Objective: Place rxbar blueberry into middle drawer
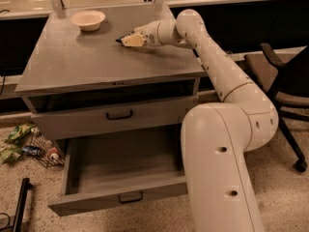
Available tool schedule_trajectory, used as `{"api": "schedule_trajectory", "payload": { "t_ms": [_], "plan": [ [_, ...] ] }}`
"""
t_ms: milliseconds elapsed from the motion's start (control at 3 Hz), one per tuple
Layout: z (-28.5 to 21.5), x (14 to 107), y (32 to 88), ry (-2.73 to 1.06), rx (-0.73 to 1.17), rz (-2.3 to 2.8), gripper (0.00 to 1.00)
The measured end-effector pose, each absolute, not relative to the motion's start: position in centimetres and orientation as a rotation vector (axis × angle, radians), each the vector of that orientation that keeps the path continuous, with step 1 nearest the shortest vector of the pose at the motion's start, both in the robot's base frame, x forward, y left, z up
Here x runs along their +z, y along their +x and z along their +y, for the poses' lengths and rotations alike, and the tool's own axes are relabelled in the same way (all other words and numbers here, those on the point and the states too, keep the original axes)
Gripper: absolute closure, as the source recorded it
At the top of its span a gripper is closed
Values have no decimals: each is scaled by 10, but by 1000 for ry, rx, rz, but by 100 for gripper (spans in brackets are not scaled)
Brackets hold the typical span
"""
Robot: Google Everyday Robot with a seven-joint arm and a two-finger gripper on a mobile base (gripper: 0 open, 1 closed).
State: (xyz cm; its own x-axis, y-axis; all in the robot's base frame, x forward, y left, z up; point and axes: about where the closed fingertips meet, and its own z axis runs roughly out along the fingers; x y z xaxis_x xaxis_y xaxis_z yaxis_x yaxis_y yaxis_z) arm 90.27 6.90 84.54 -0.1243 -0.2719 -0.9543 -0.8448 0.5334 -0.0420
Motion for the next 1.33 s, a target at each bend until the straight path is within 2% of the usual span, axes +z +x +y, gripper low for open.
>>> {"api": "schedule_trajectory", "payload": {
  "t_ms": [333, 1333],
  "plan": [
    [76, 874, 871, -1069, 737, 1537, 100],
    [102, 873, 837, -1183, 820, 1504, 100]
  ]
}}
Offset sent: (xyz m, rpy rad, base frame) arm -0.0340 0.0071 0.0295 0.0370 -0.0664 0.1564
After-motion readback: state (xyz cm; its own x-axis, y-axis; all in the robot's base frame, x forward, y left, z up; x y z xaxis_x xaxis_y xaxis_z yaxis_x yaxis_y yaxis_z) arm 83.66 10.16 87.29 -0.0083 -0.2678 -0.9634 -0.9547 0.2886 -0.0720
